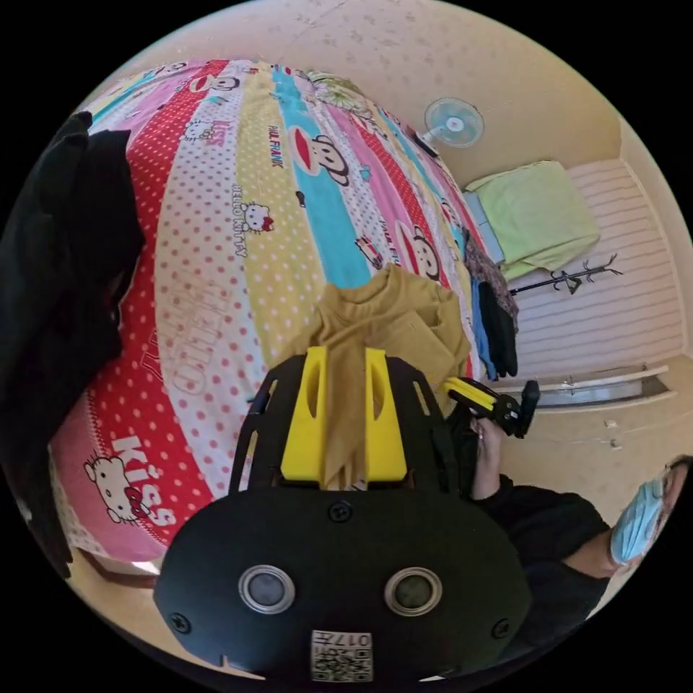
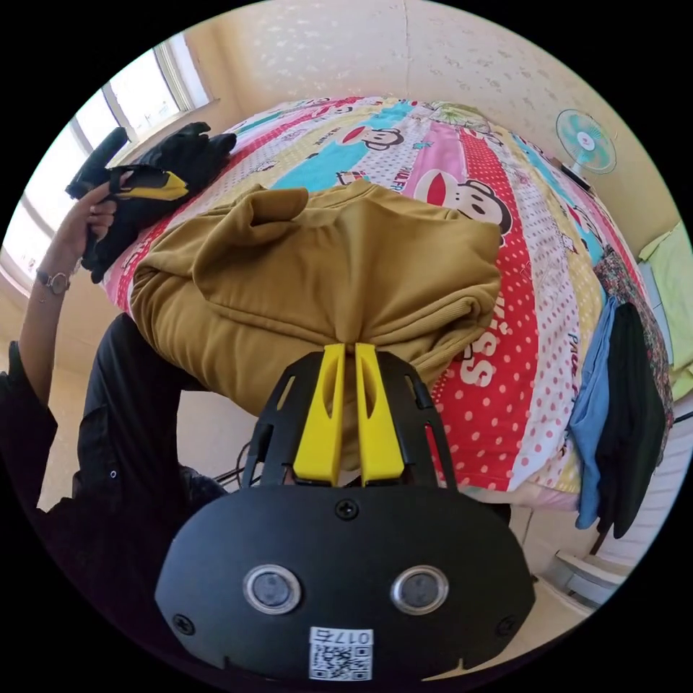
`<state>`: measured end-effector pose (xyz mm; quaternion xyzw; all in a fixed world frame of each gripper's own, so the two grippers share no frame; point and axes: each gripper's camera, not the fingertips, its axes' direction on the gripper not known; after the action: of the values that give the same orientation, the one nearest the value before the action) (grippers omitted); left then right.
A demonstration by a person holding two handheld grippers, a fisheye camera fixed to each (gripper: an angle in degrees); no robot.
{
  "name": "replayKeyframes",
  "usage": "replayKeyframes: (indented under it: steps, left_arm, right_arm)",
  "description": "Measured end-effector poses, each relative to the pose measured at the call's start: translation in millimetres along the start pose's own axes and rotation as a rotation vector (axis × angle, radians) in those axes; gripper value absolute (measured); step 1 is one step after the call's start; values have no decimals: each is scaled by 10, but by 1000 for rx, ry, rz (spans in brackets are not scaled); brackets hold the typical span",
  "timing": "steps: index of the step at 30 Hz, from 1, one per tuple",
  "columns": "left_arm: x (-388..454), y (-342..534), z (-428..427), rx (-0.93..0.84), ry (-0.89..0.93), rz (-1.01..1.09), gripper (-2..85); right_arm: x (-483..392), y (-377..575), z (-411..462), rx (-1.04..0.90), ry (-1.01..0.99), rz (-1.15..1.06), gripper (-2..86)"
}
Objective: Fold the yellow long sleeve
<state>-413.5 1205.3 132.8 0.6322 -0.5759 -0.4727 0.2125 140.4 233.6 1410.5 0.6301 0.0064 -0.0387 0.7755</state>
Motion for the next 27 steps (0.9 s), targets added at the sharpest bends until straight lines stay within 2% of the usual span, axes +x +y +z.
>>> replayKeyframes:
  steps: [5,7,16,19,22,25,27]
  left_arm:
    - [-130,-138,384,-161,-158,-39,111]
    - [-146,-85,419,-139,-189,-31,107]
    - [-269,53,170,-48,-6,-36,107]
    - [-247,52,252,-126,-14,-22,101]
    - [-95,133,228,-117,-60,9,103]
    - [21,233,186,-174,-1,2,113]
    - [24,317,165,-191,62,-17,112]
  right_arm:
    - [33,-80,105,-58,22,-13,31]
    - [-8,-118,155,-78,58,-40,30]
    - [90,-498,317,-182,64,-66,32]
    - [117,-658,349,-198,66,-52,35]
    - [138,-855,346,-243,68,-66,39]
    - [236,-1164,211,-338,73,-113,52]
    - [385,-1450,-22,-306,63,-114,70]
